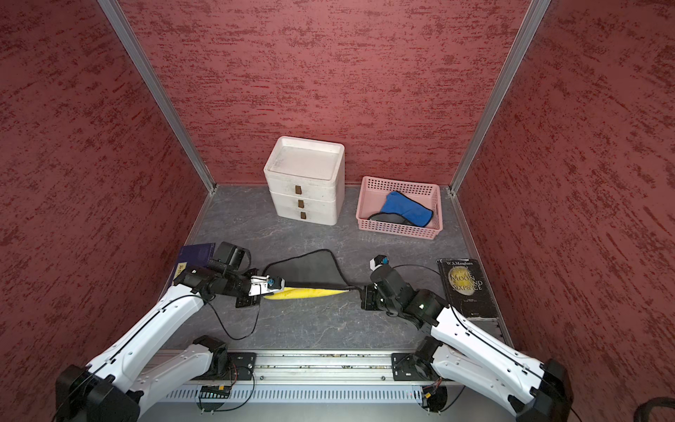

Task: Fold the square dishcloth
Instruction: Fold the cleaning item at the center of the board.

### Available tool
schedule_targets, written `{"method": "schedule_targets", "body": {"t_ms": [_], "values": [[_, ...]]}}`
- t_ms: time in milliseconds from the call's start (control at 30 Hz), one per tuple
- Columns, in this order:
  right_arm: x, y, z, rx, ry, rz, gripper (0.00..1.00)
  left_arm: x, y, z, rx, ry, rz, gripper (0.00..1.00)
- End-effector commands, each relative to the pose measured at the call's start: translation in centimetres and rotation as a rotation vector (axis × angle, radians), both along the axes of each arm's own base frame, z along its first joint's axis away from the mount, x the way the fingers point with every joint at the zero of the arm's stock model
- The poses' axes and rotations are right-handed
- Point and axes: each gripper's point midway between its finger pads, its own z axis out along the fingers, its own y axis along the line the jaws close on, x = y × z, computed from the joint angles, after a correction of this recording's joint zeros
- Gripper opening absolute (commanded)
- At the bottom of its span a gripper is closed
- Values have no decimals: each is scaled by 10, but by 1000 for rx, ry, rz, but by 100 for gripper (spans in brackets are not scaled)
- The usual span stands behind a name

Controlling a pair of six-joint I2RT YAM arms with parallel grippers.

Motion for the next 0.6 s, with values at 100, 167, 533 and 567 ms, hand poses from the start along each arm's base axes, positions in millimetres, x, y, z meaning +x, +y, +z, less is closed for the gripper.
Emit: {"method": "schedule_targets", "body": {"t_ms": [100, 167, 533, 567], "values": [[-49, 3, -27, -9, 125, 129, 0, -57, 27, -27, 109, 96, -25, 0], [-51, 7, -33, -27, 140, 148, 0, -60, 32, -35, 135, 110, -9, 0], [11, 85, -27, -150, 106, 247, 0, -13, 34, -40, 47, -36, 187, 1], [18, 90, -25, -150, 99, 246, 0, -10, 36, -43, 38, -37, 209, 1]]}}
